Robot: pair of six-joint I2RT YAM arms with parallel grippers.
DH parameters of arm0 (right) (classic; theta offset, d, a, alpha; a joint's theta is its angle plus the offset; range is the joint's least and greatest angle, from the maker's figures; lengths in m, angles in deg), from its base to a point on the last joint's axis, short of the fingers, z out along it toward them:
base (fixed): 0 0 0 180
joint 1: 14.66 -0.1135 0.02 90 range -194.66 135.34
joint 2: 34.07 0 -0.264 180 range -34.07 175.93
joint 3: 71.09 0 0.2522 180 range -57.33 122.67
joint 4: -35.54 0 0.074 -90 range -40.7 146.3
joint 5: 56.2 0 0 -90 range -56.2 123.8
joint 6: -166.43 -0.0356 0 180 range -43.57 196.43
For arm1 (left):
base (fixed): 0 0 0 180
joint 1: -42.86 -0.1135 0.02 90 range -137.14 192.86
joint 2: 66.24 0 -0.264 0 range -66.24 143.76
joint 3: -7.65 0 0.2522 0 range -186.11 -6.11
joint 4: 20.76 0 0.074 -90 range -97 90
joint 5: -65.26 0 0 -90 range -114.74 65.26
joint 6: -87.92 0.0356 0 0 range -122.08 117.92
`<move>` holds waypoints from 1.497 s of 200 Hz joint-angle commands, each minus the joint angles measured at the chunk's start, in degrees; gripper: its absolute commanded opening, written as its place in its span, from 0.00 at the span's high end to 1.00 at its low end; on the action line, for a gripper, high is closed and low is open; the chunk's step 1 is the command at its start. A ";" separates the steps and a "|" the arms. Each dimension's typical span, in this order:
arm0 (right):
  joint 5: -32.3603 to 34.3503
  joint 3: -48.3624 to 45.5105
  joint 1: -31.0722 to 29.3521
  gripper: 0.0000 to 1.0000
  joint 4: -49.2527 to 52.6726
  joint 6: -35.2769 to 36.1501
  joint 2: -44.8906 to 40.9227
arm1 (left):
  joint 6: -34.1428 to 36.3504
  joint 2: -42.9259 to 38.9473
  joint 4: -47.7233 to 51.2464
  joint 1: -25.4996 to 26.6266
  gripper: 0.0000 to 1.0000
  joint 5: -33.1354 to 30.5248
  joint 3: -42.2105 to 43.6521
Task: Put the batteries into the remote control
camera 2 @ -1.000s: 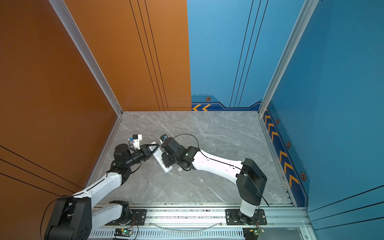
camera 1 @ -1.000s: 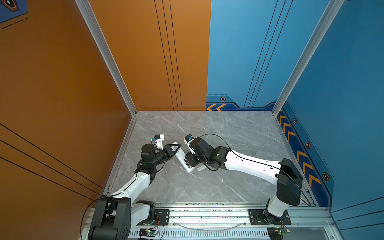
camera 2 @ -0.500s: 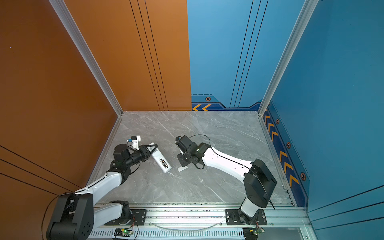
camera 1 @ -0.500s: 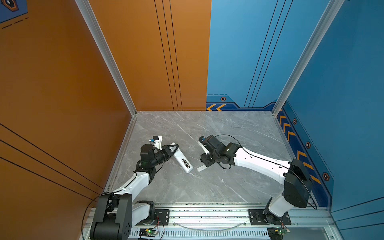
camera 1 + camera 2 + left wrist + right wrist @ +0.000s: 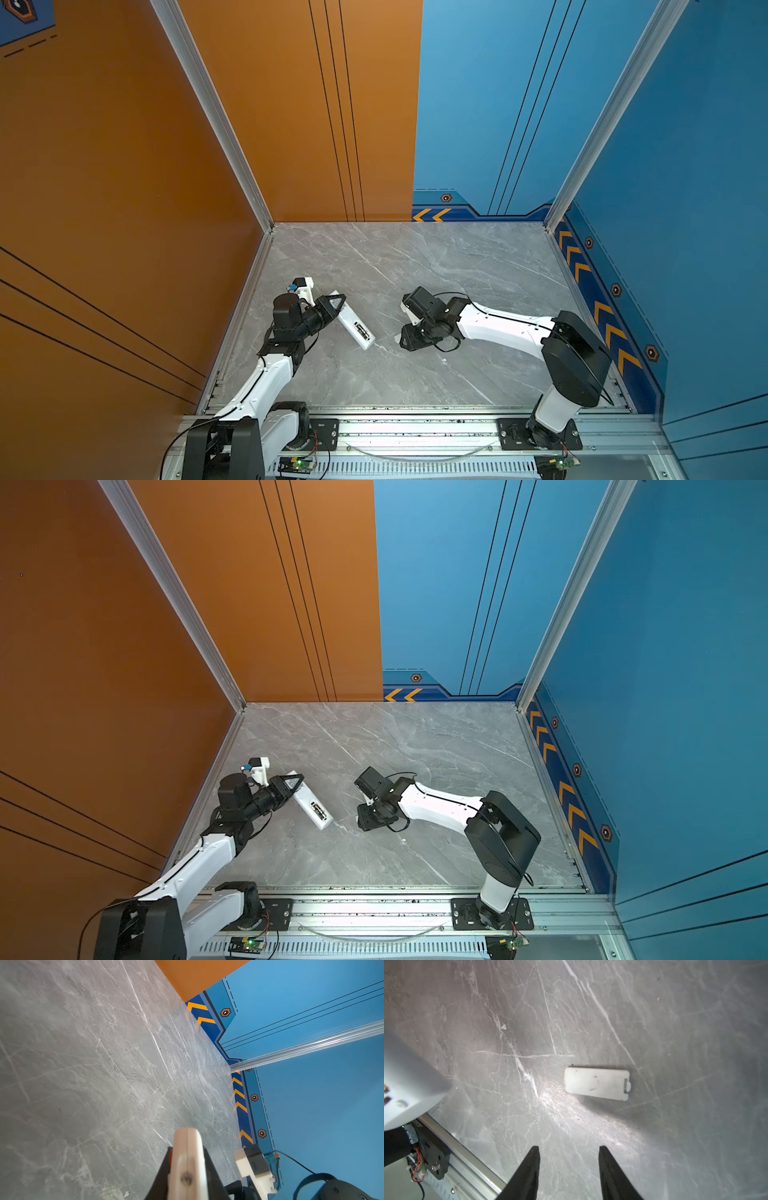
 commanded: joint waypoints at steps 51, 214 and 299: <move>0.00 -0.17 0.44 0.55 -3.35 -2.57 5.10 | 1.18 -0.86 0.38 -1.86 1.00 0.16 -0.69; 8.18 8.66 2.44 0.55 0.00 4.40 15.14 | 1.15 -0.24 -0.42 -2.39 1.00 1.20 -0.37; 11.90 17.71 -0.02 0.55 4.78 7.84 22.53 | 1.01 0.43 -1.05 -2.40 1.00 1.37 -0.10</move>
